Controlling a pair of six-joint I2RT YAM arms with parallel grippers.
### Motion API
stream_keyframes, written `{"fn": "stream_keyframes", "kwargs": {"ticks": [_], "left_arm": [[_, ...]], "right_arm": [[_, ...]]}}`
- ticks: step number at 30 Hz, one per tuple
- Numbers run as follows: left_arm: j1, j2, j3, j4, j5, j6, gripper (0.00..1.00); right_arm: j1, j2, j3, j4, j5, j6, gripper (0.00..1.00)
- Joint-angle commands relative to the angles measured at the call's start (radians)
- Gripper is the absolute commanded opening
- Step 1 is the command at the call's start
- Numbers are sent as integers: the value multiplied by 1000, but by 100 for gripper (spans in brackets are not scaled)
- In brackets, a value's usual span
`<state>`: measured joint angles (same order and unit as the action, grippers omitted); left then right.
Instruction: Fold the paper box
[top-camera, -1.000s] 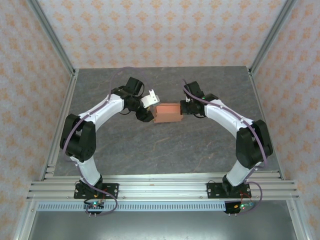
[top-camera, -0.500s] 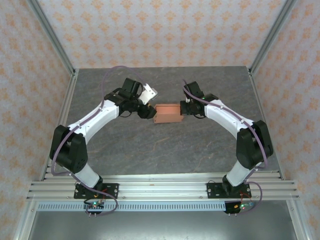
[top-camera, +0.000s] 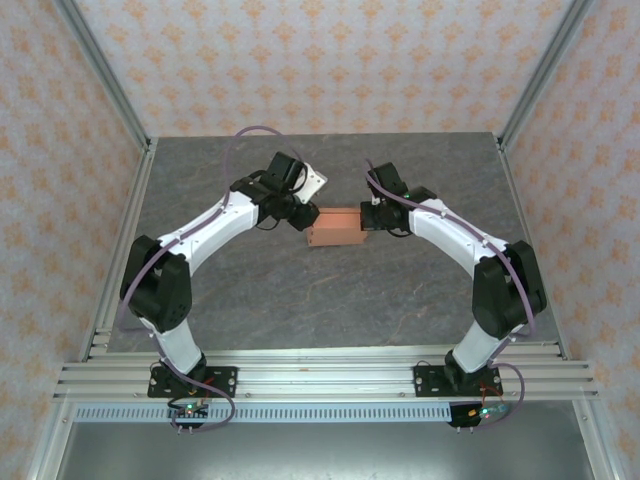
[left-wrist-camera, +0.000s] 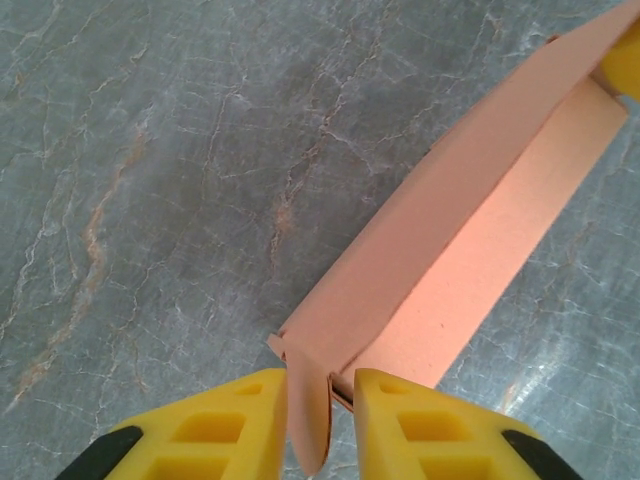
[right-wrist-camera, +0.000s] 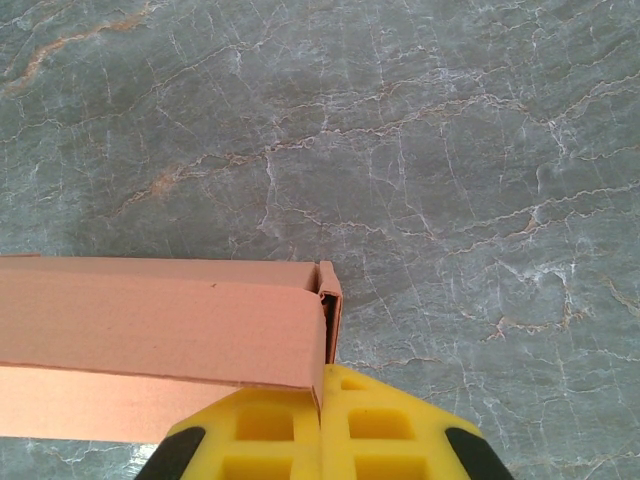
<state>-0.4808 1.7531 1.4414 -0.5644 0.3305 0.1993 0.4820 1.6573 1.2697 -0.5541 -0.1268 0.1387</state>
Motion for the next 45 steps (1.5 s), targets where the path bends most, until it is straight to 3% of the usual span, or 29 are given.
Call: {"fn": "stream_keyframes", "kwargs": {"ticks": [1, 8, 21, 45], "left_arm": [[-7, 17, 41, -54, -51, -2, 19], [-13, 23, 60, -65, -62, -69, 7], [-19, 45, 71, -23, -107, -486, 1], [-27, 19, -49, 80, -173, -649, 0]], "right_arm": [[7, -16, 20, -56, 16, 6, 1], [18, -20, 11, -47, 25, 21, 1], [73, -36, -33, 11, 76, 77, 1], [75, -27, -65, 38, 66, 94, 1]]}}
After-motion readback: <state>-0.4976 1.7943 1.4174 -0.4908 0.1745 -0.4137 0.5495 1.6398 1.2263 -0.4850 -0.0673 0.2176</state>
